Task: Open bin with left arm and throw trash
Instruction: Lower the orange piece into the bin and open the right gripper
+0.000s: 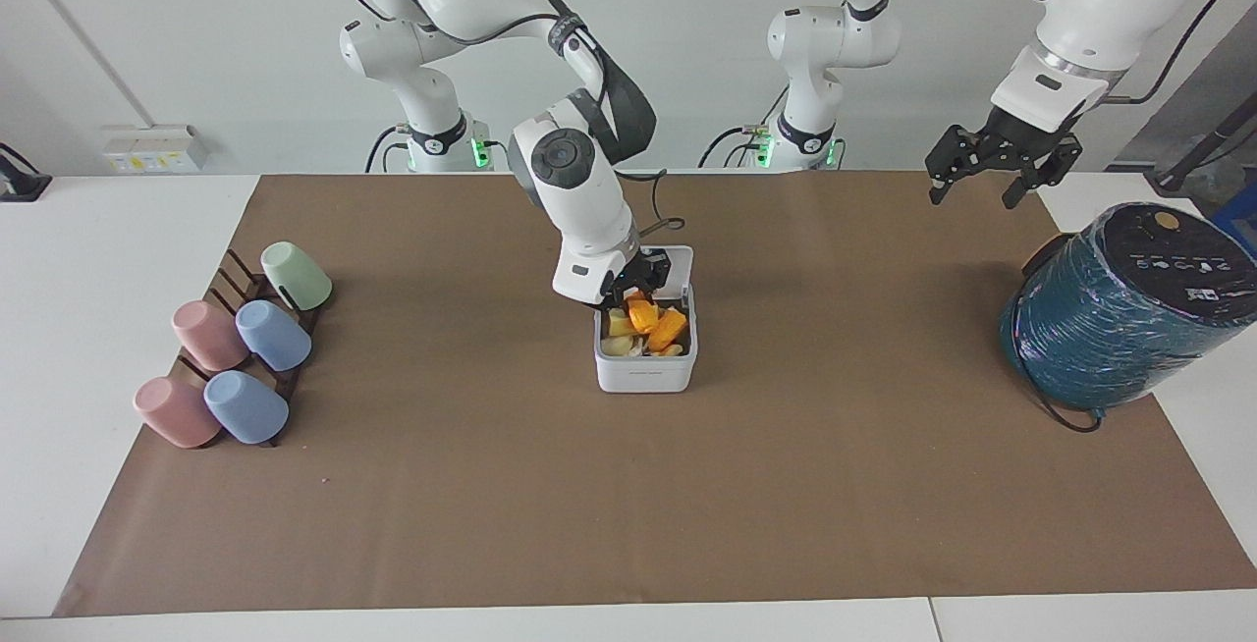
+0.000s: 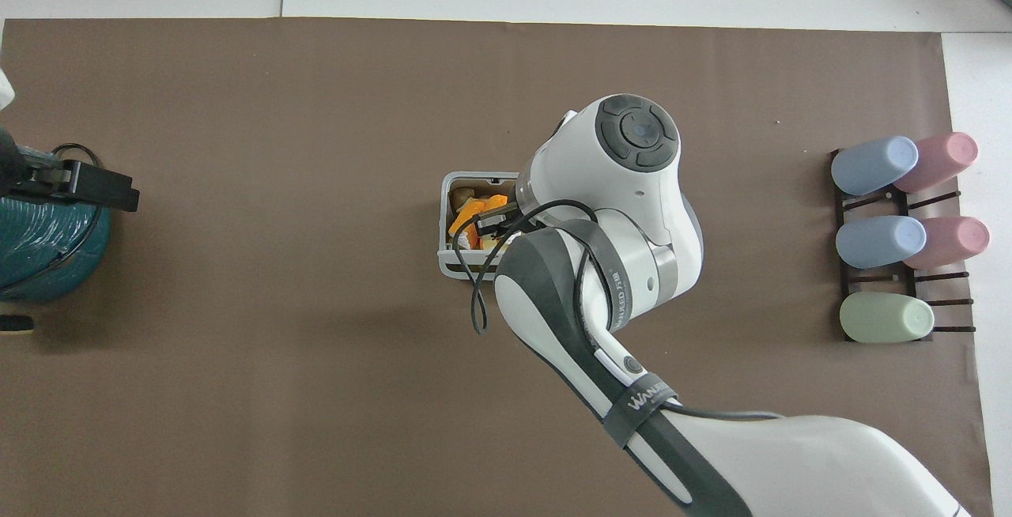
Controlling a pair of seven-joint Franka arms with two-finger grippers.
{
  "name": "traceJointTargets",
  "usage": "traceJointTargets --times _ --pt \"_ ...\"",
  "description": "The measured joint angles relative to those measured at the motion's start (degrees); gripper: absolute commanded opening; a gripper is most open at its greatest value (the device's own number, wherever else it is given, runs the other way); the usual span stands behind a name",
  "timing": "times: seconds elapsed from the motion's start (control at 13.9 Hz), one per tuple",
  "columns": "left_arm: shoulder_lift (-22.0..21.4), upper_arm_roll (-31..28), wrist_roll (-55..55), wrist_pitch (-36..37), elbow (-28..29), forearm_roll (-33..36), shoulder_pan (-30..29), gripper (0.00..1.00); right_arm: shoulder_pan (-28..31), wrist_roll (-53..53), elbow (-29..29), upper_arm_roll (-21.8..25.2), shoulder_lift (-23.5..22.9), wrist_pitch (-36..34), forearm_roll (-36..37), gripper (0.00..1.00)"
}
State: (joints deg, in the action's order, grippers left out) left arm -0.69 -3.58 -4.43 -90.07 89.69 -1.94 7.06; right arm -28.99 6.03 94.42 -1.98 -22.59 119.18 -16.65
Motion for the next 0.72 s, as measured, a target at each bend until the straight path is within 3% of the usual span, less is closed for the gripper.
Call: traceJointTargets --times 0.36,0.43,0.57,0.72 --pt "-0.01 -0.01 0.00 0.08 0.02 0.00 0.00 1.00 0.26 -0.04 0.10 0.19 -1.33 1.28 0.00 0.00" --pt "-0.02 -0.01 0.00 0.09 0.03 0.00 0.00 1.00 0.46 -0.04 -0.15 0.24 -1.32 1.29 0.00 0.10" --pt "-0.02 -0.01 0.00 0.10 0.05 0.00 0.00 1.00 0.89 -0.04 -0.64 0.24 -1.32 1.28 0.00 0.44" --pt "-0.02 -0.02 0.00 0.10 0.05 0.00 0.00 1.00 0.96 -0.04 -0.92 0.24 -1.32 1.28 0.00 0.66"
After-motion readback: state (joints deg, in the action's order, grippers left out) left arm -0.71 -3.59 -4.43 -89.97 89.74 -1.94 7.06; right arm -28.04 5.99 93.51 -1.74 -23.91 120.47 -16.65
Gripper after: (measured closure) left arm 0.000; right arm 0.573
